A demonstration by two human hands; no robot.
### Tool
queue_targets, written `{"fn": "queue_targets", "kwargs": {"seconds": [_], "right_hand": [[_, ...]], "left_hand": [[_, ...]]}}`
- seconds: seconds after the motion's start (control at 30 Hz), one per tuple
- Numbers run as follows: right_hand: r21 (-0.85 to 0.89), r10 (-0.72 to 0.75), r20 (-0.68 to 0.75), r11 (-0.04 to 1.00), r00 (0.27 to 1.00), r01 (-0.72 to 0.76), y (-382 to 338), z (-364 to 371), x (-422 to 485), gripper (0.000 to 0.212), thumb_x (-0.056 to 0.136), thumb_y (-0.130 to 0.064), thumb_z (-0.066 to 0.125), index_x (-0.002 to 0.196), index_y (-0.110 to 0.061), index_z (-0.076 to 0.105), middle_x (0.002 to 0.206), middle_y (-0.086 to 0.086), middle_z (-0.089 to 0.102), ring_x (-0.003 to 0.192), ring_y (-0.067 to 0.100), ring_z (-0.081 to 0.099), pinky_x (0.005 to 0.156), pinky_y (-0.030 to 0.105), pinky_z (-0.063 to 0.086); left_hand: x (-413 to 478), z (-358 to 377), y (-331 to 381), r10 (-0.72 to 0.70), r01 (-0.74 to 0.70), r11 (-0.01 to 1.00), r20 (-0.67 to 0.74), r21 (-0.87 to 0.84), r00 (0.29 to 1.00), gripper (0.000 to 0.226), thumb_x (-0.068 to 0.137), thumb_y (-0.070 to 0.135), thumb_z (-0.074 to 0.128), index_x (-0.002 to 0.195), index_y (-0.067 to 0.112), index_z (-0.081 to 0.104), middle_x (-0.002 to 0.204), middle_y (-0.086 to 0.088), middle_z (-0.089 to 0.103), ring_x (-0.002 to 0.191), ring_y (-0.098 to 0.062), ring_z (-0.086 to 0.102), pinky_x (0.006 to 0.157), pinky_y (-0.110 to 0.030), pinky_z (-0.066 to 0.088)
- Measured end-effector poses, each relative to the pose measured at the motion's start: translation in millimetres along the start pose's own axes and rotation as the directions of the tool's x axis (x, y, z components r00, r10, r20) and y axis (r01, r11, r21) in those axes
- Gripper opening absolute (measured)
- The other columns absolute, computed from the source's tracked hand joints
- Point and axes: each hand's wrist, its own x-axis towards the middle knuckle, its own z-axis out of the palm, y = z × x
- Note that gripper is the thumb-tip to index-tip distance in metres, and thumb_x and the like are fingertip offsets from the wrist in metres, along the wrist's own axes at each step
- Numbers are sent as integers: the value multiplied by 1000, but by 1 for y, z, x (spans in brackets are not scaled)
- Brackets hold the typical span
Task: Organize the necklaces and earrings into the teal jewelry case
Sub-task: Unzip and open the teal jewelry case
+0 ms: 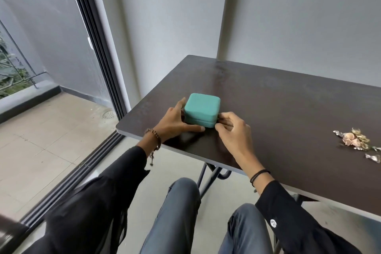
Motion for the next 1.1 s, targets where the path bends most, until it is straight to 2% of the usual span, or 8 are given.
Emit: {"fn": "queue_targets", "kwargs": {"seconds": [0.07, 0.27, 0.43, 0.6, 0.7, 0.8, 0.93, 1.1], "right_hand": [[-1, 3, -12, 1000, 1000, -3, 0, 1, 1, 22, 86, -5, 65, 105, -15, 73, 95, -8, 75, 83, -15, 65, 75, 0, 46], [-16, 33, 4, 999, 999, -33, 3, 0, 5, 22, 88, -11, 63, 105, -18, 74, 97, -12, 75, 90, -9, 66, 76, 0, 45], [51, 160, 15, 986, 987, -161, 7, -1, 15, 19, 90, -20, 61, 102, -25, 74, 95, -15, 75, 93, -2, 67, 82, 18, 51], [141, 284, 49, 947, 957, -288, 8, 6, 43, 26, 90, -42, 56, 106, -30, 72, 105, -13, 74, 104, 9, 68, 96, 34, 54], [375, 329, 141, 855, 934, -358, 1, 10, 57, 26, 102, -33, 49, 104, -17, 70, 103, -2, 73, 99, 13, 67, 89, 30, 54], [557, 342, 287, 701, 895, -446, -14, 6, 64, 32, 109, -22, 42, 90, -11, 65, 67, -5, 66, 65, 5, 61, 63, 19, 47], [617, 366, 417, 558, 832, -555, -15, 2, 72, 21, 102, -18, 53, 104, -5, 70, 77, 2, 68, 72, 12, 63, 69, 25, 51], [628, 354, 446, 531, 822, -569, -1, -1, 77, 12, 97, -10, 59, 92, -8, 69, 78, 3, 59, 69, 10, 56, 67, 23, 45]], "left_hand": [[10, -4, -2, 3, -2, 1000, 34, -18, 999, 139, 44, 68, 91, 155, 27, 20, 143, 11, 51, 133, -8, 48, 114, -37, 39], [17, -3, 5, 91, -91, 995, -2, -51, 996, 104, 50, 57, 95, 139, 40, 45, 126, 24, 62, 117, 5, 56, 106, -31, 45], [6, -2, 13, 84, -83, 996, -118, 19, 989, 101, 45, 66, 90, 133, 41, 46, 116, 25, 60, 98, 13, 55, 81, -21, 44], [5, -3, 12, 99, -102, 995, -140, -19, 985, 95, 45, 69, 89, 127, 42, 51, 113, 21, 64, 95, 1, 62, 87, -29, 52], [5, -5, 8, 102, -116, 984, -106, -136, 989, 85, 47, 68, 89, 121, 45, 57, 110, 23, 69, 102, 3, 64, 96, -33, 53], [5, -10, 6, 155, -152, 953, -7, -263, 988, 76, 55, 60, 90, 122, 39, 61, 113, 17, 71, 107, -4, 66, 101, -39, 51], [4, -15, 7, 190, -162, 913, 40, -374, 981, 70, 62, 51, 86, 124, 29, 64, 115, 8, 72, 108, -12, 68, 96, -30, 51], [1, -15, 9, 205, -147, 884, 85, -445, 975, 58, 67, 44, 81, 118, 21, 69, 115, 4, 74, 107, -12, 69, 89, -19, 50]]}}
